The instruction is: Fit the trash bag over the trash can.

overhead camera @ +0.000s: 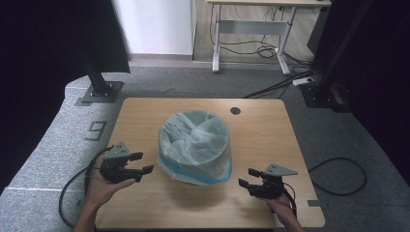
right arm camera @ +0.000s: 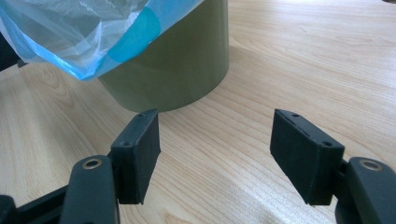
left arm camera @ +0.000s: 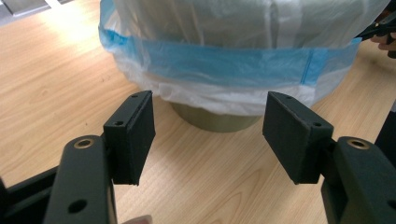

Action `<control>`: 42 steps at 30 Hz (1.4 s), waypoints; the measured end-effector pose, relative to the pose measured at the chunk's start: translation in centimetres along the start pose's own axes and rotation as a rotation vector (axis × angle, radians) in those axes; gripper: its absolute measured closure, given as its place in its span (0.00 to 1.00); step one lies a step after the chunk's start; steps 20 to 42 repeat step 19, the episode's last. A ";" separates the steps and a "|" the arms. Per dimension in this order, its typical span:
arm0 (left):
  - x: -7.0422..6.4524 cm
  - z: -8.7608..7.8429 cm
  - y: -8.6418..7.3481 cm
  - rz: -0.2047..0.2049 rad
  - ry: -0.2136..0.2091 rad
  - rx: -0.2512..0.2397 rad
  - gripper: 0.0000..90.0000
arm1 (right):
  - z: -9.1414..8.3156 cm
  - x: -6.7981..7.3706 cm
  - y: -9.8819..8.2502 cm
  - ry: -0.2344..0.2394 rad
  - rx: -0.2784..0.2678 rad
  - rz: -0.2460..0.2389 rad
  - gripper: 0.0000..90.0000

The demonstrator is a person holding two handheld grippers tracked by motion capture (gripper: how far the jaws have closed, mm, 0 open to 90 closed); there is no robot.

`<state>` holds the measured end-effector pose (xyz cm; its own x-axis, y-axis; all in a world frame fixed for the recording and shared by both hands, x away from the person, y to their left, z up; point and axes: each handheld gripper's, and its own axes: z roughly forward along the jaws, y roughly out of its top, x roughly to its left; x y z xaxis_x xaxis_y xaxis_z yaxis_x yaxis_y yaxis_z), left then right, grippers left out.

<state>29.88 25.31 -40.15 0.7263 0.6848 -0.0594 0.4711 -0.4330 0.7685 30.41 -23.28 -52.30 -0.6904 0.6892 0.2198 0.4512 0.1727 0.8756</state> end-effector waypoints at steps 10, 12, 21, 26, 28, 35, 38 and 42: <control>0.3 0.4 -0.6 -0.015 0.002 0.006 0.38 | 0.0 0.0 0.0 -0.010 -0.002 -0.007 0.36; 0.4 0.5 -0.6 -0.020 0.002 0.004 0.38 | -0.1 0.0 0.0 -0.010 -0.008 -0.006 0.36; 0.9 0.6 -0.9 -0.049 -0.012 -0.006 0.38 | 0.0 0.0 0.0 -0.007 -0.005 -0.006 0.36; 0.9 0.6 -0.9 -0.049 -0.012 -0.006 0.38 | 0.0 0.0 0.0 -0.007 -0.005 -0.006 0.36; 0.9 0.6 -0.9 -0.049 -0.012 -0.006 0.38 | 0.0 0.0 0.0 -0.007 -0.005 -0.006 0.36; 0.9 0.6 -0.9 -0.049 -0.012 -0.006 0.38 | 0.0 0.0 0.0 -0.007 -0.005 -0.006 0.36; 0.9 0.6 -0.9 -0.049 -0.012 -0.006 0.38 | 0.0 0.0 0.0 -0.007 -0.005 -0.006 0.36; 0.9 0.6 -0.9 -0.049 -0.012 -0.006 0.38 | 0.0 0.0 0.0 -0.007 -0.005 -0.006 0.36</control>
